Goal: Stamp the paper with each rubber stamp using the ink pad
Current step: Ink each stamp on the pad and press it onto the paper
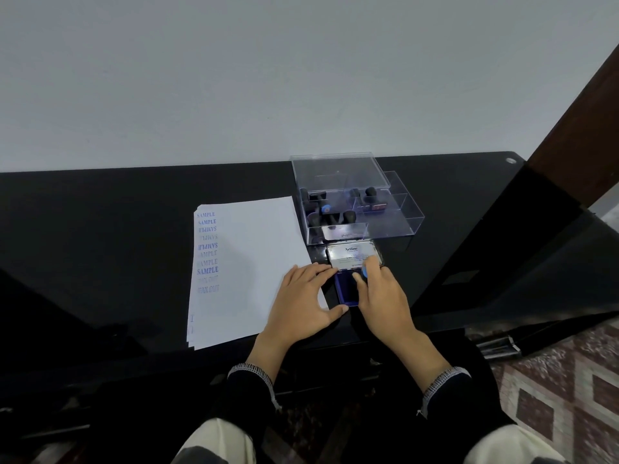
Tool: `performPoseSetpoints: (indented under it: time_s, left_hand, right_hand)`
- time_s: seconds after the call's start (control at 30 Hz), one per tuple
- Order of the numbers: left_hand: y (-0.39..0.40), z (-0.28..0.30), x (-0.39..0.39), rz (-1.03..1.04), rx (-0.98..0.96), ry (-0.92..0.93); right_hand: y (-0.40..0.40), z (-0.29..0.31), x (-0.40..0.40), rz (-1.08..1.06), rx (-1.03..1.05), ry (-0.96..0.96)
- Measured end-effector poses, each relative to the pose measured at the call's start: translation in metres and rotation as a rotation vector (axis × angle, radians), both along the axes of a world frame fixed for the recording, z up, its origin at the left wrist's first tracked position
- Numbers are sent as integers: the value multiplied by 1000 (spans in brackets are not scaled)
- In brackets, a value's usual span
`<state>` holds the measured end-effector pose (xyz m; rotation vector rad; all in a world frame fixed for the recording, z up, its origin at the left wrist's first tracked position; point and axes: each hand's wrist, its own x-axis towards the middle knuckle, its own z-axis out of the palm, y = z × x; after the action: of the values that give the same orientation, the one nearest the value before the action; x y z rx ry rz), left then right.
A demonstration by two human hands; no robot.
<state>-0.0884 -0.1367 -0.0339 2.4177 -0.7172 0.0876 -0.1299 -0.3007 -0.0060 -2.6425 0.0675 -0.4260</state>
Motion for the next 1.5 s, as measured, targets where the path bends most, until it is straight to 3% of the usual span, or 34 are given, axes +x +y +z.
performPoseSetpoints:
  time_s: [0.2, 0.5, 0.83, 0.9, 0.97, 1.03, 1.13, 1.33, 1.4, 1.5]
  left_hand:
    - [0, 0, 0, 3, -4, -4]
    - [0, 2, 0, -9, 10, 0]
    - [0, 2, 0, -31, 5, 19]
    - [0, 3, 2, -21, -65, 82]
    - [-1, 10, 1, 38, -267, 209]
    - [1, 21, 2, 139, -489, 308]
    - [14, 36, 8, 256, -683, 380]
    - [73, 46, 13, 496, -607, 212]
    - [104, 39, 10, 548, -560, 174]
    - [147, 29, 4, 604, -378, 122]
  right_hand:
    - [2, 0, 0, -29, -20, -29]
    - [-5, 23, 25, 105, 36, 231]
    - [-4, 6, 4, 33, 3, 54]
    - [-3, 9, 4, 46, -9, 55]
    - [-4, 13, 4, 51, 8, 90]
    - [-3, 21, 6, -3, 146, 123]
    - [8, 35, 7, -152, 593, 54]
    - [70, 42, 23, -172, 1385, -14]
    - [89, 34, 25, -140, 1449, 27]
    - [112, 20, 24, -89, 1382, 65]
